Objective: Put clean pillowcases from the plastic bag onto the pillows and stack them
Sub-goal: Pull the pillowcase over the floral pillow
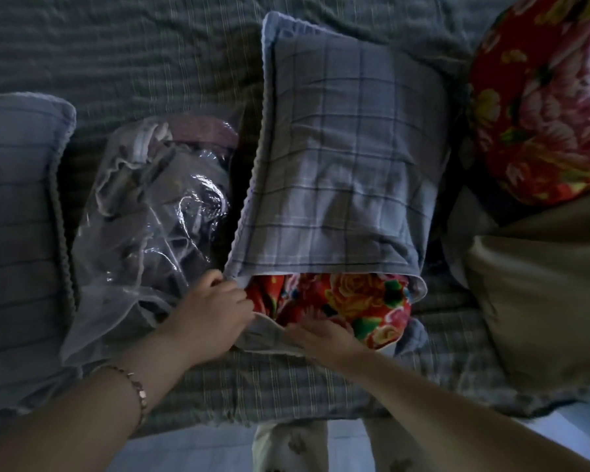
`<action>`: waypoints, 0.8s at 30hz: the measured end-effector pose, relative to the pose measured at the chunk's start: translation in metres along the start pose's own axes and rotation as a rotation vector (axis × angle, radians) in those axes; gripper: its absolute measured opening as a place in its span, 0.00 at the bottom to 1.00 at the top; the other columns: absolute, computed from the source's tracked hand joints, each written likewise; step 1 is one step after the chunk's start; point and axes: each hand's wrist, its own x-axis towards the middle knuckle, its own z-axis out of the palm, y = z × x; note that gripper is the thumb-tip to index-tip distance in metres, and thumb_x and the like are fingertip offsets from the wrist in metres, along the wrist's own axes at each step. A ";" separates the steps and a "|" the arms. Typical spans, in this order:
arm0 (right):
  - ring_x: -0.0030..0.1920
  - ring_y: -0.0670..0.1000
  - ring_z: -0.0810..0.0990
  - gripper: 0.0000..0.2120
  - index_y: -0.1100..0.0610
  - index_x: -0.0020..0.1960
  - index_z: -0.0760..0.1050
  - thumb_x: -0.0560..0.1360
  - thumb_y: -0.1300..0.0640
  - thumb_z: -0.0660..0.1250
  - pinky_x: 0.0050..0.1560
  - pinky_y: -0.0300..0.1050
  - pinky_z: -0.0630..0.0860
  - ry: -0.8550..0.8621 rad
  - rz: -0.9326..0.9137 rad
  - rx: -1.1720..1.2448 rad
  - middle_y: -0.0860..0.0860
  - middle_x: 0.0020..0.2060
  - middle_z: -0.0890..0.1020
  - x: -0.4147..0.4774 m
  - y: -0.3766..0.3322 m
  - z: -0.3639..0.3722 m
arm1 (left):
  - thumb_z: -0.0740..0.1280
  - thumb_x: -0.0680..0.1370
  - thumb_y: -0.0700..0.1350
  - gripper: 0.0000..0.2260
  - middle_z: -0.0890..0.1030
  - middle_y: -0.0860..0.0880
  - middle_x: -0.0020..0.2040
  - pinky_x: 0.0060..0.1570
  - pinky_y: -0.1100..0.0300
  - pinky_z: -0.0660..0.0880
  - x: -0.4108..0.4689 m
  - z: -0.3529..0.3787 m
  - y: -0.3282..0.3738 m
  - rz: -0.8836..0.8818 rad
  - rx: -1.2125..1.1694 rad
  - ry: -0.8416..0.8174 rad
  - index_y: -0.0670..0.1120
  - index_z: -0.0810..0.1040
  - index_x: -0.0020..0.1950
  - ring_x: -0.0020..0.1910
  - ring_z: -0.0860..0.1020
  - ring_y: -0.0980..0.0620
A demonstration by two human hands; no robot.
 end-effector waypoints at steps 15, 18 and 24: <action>0.34 0.42 0.76 0.11 0.46 0.30 0.74 0.66 0.51 0.55 0.33 0.35 0.73 0.544 -0.209 -0.585 0.39 0.29 0.76 -0.117 0.106 -0.044 | 0.58 0.79 0.39 0.19 0.64 0.45 0.68 0.48 0.50 0.72 0.162 -0.019 0.172 0.043 0.001 -0.350 0.45 0.64 0.70 0.62 0.68 0.40; 0.32 0.41 0.76 0.12 0.47 0.27 0.72 0.66 0.52 0.54 0.34 0.36 0.74 0.581 -0.203 -0.597 0.40 0.26 0.75 -0.122 0.120 -0.049 | 0.56 0.80 0.39 0.17 0.67 0.44 0.67 0.51 0.50 0.74 0.183 -0.015 0.190 -0.046 0.110 -0.490 0.43 0.66 0.69 0.62 0.70 0.40; 0.38 0.44 0.79 0.06 0.47 0.33 0.78 0.65 0.52 0.63 0.38 0.39 0.76 0.543 -0.208 -0.515 0.40 0.33 0.80 -0.127 0.129 -0.049 | 0.65 0.72 0.42 0.09 0.80 0.51 0.48 0.47 0.61 0.71 0.143 -0.038 0.167 -0.069 -0.740 -0.319 0.50 0.78 0.50 0.47 0.77 0.52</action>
